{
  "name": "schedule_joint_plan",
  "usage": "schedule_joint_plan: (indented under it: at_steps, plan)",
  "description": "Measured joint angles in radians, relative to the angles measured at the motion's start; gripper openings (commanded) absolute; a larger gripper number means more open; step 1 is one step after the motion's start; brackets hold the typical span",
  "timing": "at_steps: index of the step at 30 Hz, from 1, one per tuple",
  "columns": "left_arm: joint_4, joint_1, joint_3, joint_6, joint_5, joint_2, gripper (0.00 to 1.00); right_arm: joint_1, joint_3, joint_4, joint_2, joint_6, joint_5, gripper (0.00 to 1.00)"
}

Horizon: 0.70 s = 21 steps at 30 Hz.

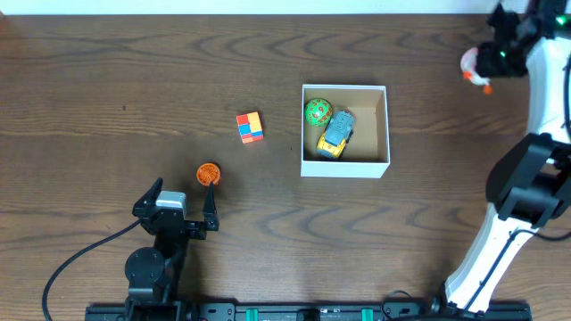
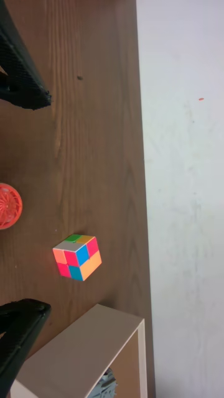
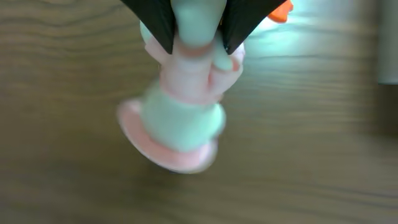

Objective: Pack container
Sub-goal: 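Lower right gripper and grasp the pink duck, then carry pink duck left and release it into the box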

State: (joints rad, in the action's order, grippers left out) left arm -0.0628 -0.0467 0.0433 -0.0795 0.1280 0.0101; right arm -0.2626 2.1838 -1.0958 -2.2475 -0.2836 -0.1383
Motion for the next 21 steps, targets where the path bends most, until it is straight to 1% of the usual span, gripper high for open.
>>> schedule_joint_plan:
  at_steps: [2,6,7,15,21]
  plan:
    - [0.000,0.000,0.000,0.000,0.000,0.000,0.98,0.039,0.005,-0.022,0.052,0.012,-0.005,0.22]
    - [0.000,0.000,0.000,0.000,0.000,0.000,0.98,0.114,0.013,-0.068,0.159,0.049,-0.015,0.13]
    - [0.000,0.000,0.000,0.000,0.000,0.000,0.98,0.131,0.014,-0.078,0.182,0.061,-0.017,0.12]
    - [0.000,0.000,0.000,0.000,0.000,0.000,0.98,0.277,0.016,-0.193,0.339,0.172,-0.023,0.18]
    - [0.000,0.000,0.000,0.000,0.000,0.000,0.98,0.373,0.023,-0.312,0.373,0.226,-0.026,0.19]
